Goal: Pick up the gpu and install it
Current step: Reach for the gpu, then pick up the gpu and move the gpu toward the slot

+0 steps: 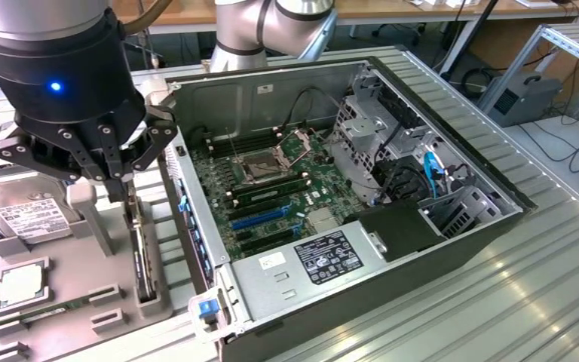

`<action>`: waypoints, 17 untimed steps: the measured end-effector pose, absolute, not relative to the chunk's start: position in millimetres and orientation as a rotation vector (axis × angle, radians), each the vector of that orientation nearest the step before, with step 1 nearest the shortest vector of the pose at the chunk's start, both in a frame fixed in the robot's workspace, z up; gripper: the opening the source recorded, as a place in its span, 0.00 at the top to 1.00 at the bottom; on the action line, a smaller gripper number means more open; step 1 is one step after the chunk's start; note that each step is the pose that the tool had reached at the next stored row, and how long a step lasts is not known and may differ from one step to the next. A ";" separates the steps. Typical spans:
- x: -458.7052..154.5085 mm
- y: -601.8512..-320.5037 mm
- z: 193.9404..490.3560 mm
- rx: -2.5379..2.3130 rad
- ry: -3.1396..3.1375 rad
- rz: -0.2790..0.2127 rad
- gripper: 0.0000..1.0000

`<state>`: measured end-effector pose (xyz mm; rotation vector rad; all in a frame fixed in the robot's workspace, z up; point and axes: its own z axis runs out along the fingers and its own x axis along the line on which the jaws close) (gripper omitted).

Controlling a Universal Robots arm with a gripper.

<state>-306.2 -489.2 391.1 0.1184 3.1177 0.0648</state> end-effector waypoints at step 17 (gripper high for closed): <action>-307.6 -493.4 390.9 0.118 3.119 0.065 0.89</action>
